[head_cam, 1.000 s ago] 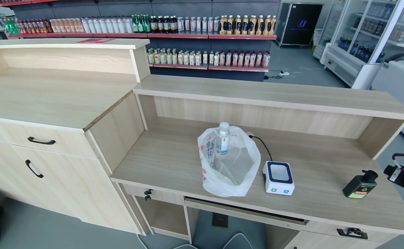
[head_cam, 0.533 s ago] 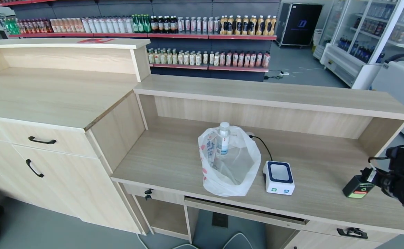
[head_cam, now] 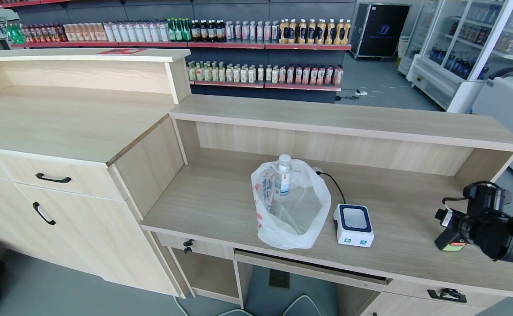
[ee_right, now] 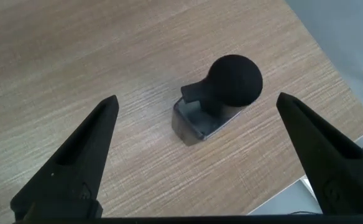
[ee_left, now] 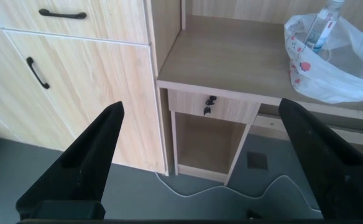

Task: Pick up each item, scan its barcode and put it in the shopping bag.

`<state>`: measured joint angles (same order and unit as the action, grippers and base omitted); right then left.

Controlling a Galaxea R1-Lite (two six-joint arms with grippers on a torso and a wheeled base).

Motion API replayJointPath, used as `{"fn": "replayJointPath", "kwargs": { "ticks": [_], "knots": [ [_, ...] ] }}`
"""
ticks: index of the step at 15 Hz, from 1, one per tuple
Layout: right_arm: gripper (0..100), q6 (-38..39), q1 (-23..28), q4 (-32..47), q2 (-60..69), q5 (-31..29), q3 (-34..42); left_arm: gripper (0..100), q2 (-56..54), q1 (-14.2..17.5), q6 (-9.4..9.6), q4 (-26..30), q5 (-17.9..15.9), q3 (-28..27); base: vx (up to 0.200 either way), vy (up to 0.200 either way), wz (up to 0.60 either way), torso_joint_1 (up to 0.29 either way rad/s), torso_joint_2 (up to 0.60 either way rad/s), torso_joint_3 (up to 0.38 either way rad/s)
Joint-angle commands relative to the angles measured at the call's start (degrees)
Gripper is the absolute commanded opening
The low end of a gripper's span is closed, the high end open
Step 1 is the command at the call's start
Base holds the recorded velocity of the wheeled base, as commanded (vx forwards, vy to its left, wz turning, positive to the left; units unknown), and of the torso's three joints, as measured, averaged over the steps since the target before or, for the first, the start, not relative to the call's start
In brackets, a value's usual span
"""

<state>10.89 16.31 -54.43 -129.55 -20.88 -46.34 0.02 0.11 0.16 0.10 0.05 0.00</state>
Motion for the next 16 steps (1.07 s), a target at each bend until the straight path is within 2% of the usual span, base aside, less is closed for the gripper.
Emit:
{"fn": "replayJointPath", "kwargs": {
  "ticks": [1, 11, 16],
  "knots": [
    [100, -0.1, -1.1, -1.0, -1.1, -0.1, -0.1, 100, 0.0, 0.0, 0.02, 0.0, 0.0, 0.0, 0.000, 0.000, 0.00, 0.000, 0.00, 0.000],
    [100, -2.9, -1.0, -2.9, -7.2, -1.6, -2.4, 100, 0.0, 0.0, 0.02, 0.0, 0.0, 0.0, 0.000, 0.000, 0.00, 0.000, 0.00, 0.000],
    [100, -6.8, -0.5, -3.0, -8.8, -2.9, -5.0, 100, 0.0, 0.0, 0.02, 0.0, 0.0, 0.0, 0.000, 0.000, 0.00, 0.000, 0.00, 0.000]
  ]
}}
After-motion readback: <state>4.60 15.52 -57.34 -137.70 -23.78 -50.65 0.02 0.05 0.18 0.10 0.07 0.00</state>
